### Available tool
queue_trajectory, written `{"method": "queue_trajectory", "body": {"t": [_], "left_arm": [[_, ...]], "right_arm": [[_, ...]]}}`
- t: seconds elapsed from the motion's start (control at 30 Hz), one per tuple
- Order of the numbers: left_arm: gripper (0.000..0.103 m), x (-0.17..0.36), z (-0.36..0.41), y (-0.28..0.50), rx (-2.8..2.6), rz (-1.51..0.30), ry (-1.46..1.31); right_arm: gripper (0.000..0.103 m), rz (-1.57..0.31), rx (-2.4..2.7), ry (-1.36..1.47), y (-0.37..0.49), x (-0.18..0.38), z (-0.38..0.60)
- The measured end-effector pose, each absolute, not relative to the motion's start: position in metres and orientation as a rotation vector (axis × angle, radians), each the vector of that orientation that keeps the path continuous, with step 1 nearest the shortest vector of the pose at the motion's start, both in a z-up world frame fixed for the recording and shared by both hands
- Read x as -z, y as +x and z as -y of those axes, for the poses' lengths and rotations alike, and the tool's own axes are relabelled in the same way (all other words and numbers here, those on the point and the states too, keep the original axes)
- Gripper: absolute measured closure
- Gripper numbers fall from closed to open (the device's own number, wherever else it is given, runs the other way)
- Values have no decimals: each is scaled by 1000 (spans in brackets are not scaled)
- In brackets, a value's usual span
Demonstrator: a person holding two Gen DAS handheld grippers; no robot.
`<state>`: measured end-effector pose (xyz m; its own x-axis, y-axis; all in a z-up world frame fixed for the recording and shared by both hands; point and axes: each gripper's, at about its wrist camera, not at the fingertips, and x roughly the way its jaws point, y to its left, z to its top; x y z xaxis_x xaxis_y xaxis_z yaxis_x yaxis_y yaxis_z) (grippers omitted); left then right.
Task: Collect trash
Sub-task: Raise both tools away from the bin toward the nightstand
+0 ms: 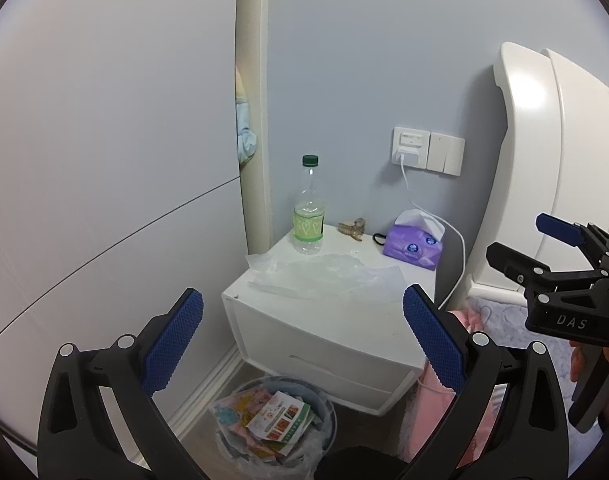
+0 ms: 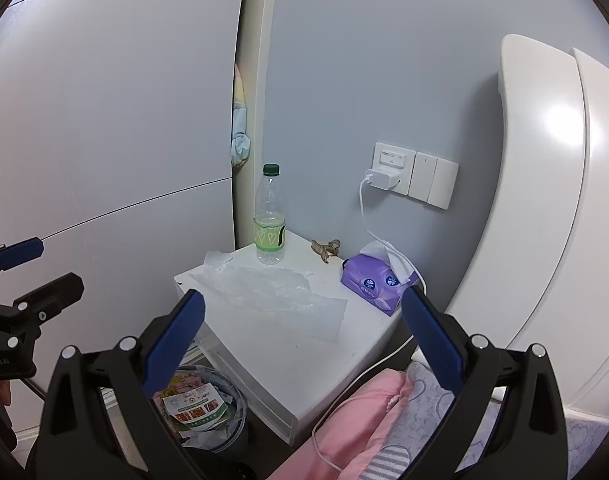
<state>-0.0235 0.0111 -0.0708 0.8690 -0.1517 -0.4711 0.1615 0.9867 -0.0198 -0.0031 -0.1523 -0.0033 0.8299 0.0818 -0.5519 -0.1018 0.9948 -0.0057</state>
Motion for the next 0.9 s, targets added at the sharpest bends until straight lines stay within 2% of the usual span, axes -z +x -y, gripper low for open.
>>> {"method": "queue_trajectory", "body": {"t": [0.47, 0.9], "left_arm": [[6, 63, -7, -15, 98, -533, 69], [6, 74, -16, 9, 80, -579, 82]], "right_arm": [[7, -540, -126, -5, -3, 6, 161], [7, -589, -135, 83, 19, 27, 170]]}}
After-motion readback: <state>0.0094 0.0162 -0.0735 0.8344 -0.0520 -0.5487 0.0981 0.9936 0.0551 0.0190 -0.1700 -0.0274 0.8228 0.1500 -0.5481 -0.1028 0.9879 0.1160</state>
